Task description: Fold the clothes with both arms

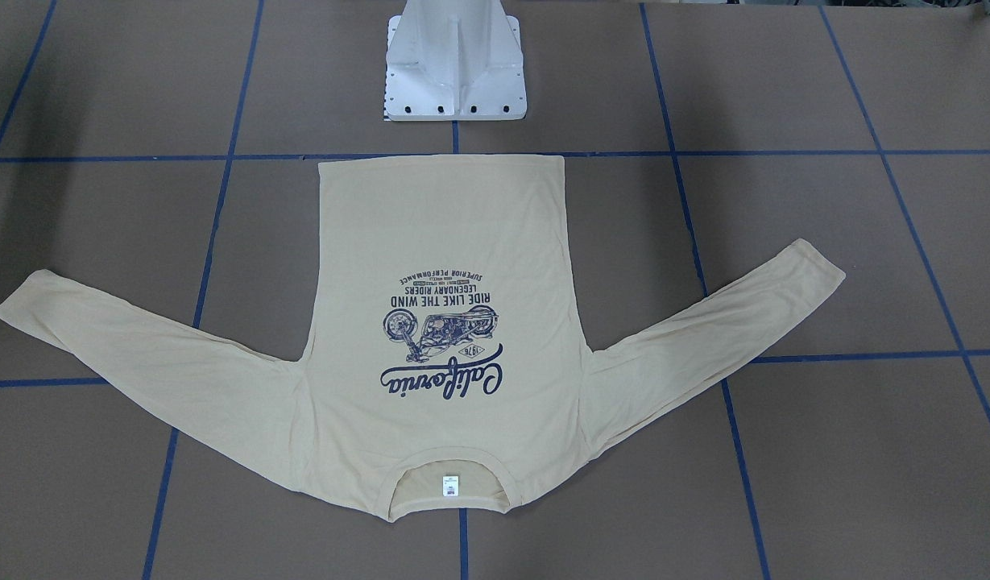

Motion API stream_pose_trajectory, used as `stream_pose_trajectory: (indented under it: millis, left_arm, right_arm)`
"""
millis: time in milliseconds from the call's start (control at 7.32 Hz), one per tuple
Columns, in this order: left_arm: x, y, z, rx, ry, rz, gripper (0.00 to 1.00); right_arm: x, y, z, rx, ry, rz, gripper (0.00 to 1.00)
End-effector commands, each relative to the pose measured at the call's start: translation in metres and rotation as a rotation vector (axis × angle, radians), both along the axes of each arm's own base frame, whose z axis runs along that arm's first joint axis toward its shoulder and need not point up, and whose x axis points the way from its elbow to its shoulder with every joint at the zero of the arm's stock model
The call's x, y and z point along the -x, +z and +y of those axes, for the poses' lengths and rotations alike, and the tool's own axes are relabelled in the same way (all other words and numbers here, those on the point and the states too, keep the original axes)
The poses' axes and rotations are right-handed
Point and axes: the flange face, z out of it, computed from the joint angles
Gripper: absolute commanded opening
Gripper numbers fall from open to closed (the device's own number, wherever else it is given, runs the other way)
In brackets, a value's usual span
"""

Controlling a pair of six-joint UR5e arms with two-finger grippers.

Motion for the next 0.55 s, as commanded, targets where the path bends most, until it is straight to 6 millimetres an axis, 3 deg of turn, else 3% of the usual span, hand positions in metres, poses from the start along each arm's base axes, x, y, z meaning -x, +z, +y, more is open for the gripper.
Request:
stream_pose_trajectory:
  millis: [0, 273, 410]
  left_arm:
    - [0.011, -0.019, -0.013, -0.199, -0.055, -0.128, 1.00]
    - [0.013, -0.031, -0.018, -0.303, -0.075, -0.154, 1.00]
    - [0.014, -0.063, -0.052, -0.416, -0.098, -0.146, 1.00]
  right_arm:
    - [0.001, -0.018, -0.015, -0.039, 0.006, -0.002, 1.00]
    - [0.000, -0.058, -0.027, -0.125, 0.010, -0.003, 1.00]
    - [-0.003, -0.065, -0.035, -0.138, 0.021, -0.004, 1.00]
